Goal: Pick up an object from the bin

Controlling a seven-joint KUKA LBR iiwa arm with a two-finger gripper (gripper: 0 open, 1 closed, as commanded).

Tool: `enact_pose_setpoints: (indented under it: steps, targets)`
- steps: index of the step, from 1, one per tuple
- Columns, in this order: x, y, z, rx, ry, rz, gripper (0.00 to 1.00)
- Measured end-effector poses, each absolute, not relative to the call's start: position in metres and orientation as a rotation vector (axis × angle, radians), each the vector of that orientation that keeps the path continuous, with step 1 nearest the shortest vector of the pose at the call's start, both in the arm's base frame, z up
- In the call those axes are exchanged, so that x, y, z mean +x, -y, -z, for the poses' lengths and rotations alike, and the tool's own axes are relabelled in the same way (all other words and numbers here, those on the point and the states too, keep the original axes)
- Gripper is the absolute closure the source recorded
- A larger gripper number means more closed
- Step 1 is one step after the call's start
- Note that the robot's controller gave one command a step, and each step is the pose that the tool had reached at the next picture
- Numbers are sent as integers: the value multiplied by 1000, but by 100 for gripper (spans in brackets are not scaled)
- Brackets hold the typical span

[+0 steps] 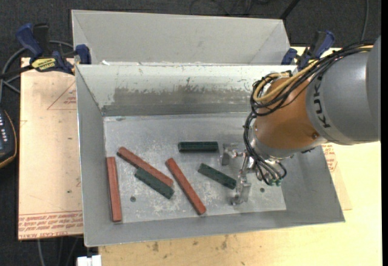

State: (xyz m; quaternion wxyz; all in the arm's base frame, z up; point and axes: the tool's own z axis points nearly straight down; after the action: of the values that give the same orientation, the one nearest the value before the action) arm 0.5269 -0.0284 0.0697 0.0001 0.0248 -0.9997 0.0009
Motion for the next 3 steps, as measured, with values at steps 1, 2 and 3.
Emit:
enact_pose_setpoints:
  steps: [1,2,3]
  targets:
    - [528,24,-71,91,3142,1,100]
    - [576,18,-199,739,3064,-2,100]
    - [566,38,-290,1179,2920,-4,100]
